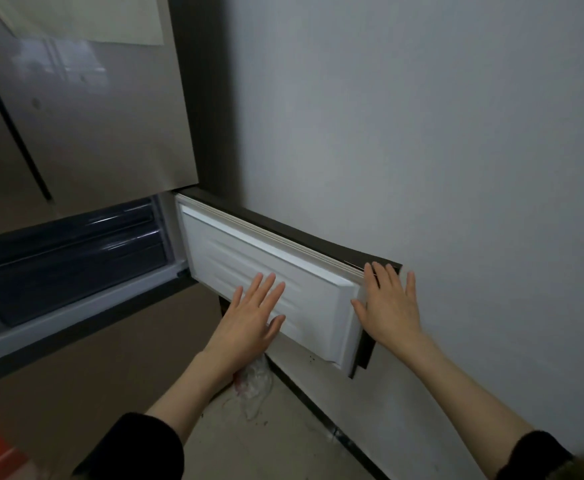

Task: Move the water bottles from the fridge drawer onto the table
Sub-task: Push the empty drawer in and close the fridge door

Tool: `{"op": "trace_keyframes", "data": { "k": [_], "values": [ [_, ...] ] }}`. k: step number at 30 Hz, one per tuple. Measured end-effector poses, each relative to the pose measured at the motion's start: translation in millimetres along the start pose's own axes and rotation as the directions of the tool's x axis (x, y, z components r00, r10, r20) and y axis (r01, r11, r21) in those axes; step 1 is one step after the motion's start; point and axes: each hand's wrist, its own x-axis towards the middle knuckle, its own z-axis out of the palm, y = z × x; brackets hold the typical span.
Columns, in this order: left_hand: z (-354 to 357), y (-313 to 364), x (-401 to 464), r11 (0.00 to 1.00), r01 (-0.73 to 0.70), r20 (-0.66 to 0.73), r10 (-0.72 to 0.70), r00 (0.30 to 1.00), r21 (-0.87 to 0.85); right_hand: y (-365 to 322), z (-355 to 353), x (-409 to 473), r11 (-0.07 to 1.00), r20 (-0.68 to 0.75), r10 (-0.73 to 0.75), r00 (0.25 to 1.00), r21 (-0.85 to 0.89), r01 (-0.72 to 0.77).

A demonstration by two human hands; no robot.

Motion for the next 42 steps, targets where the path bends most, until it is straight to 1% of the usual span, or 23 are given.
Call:
{"op": "trace_keyframes", "data": {
  "k": [4, 7, 10, 13, 14, 16, 18, 20, 22, 24, 25, 27, 29, 33, 37, 39, 42],
  "values": [
    [0.8, 25.2, -1.1, 0.999, 0.040, 0.009, -0.040, 0.999, 0.007, 16.0, -1.6, 1.8, 0.995, -0.028, -0.083, 0.996, 0.050, 0.084],
    [6.5, 47.6, -7.3, 0.992, 0.111, 0.019, -0.110, 0.994, -0.053, 24.4, -3.4, 1.9, 0.984, -0.071, -0.159, 0.985, 0.069, 0.164],
    [16.0, 64.9, -14.2, 0.982, 0.159, 0.004, -0.159, 0.987, -0.105, 29.4, 0.8, -6.0, 0.954, -0.145, -0.270, 0.952, 0.090, 0.284],
    [21.3, 75.5, -22.6, 0.970, 0.192, -0.027, -0.198, 0.980, -0.147, 31.4, 3.4, -9.9, 0.894, -0.296, -0.376, 0.878, 0.133, 0.428],
    [21.5, 77.3, -25.8, 0.965, 0.205, -0.039, -0.214, 0.976, -0.161, 30.2, 2.0, -10.0, 0.861, -0.314, -0.407, 0.858, 0.180, 0.475],
    [18.3, 78.7, -31.7, 0.956, 0.230, -0.064, -0.245, 0.967, -0.184, 22.9, -5.1, -11.4, 0.763, -0.307, -0.450, 0.839, 0.357, 0.539],
    [13.3, 78.2, -38.3, 0.946, 0.247, -0.099, -0.272, 0.957, -0.209, 13.0, -11.5, -15.3, 0.640, -0.252, -0.446, 0.859, 0.582, 0.502],
    [8.1, 78.3, -47.6, 0.939, 0.245, -0.131, -0.282, 0.951, -0.240, 0.8, -16.1, -22.3, 0.516, -0.144, -0.440, 0.886, 0.767, 0.381],
    [1.5, 77.6, -60.5, 0.932, 0.250, -0.128, -0.290, 0.948, -0.263, -12.5, -17.3, -28.4, 0.429, -0.059, -0.454, 0.889, 0.860, 0.276],
    [-6.6, 71.6, -75.7, 0.929, 0.275, -0.147, -0.317, 0.937, -0.248, -27.8, -15.7, -30.4, 0.375, -0.066, -0.466, 0.883, 0.889, 0.264],
    [-12.0, 67.0, -83.6, 0.930, 0.292, -0.170, -0.332, 0.928, -0.222, -36.3, -15.2, -30.3, 0.378, -0.080, -0.479, 0.874, 0.880, 0.287],
    [-22.1, 54.6, -99.6, 0.926, 0.341, -0.193, -0.368, 0.910, -0.162, -56.0, -14.1, -30.5, 0.452, -0.089, -0.538, 0.838, 0.809, 0.376],
    [-31.2, 42.0, -115.0, 0.912, 0.391, -0.199, -0.408, 0.891, -0.121, -78.2, -12.6, -29.2, 0.492, -0.078, -0.628, 0.775, 0.731, 0.472],
    [-47.5, 14.8, -143.7, 0.878, 0.474, -0.195, -0.477, 0.857, -0.065, -131.8, -10.9, -24.4, 0.513, -0.015, -0.764, 0.645, 0.594, 0.620],
    [-60.3, -22.7, -174.4, 0.848, 0.528, -0.165, -0.527, 0.834, -0.039, -187.3, -8.7, -21.1, 0.485, -0.013, -0.838, 0.545, 0.440, 0.756],
    [-67.7, -45.3, -189.4, 0.828, 0.559, -0.152, -0.558, 0.816, -0.041, -214.7, -6.7, -17.4, 0.469, -0.023, -0.859, 0.511, 0.364, 0.805],
    [-81.1, -82.5, -210.4, 0.814, 0.580, -0.144, -0.576, 0.805, -0.015, -259.9, -6.3, -7.4, 0.416, -0.076, -0.892, 0.446, 0.246, 0.875]
  ]
}}
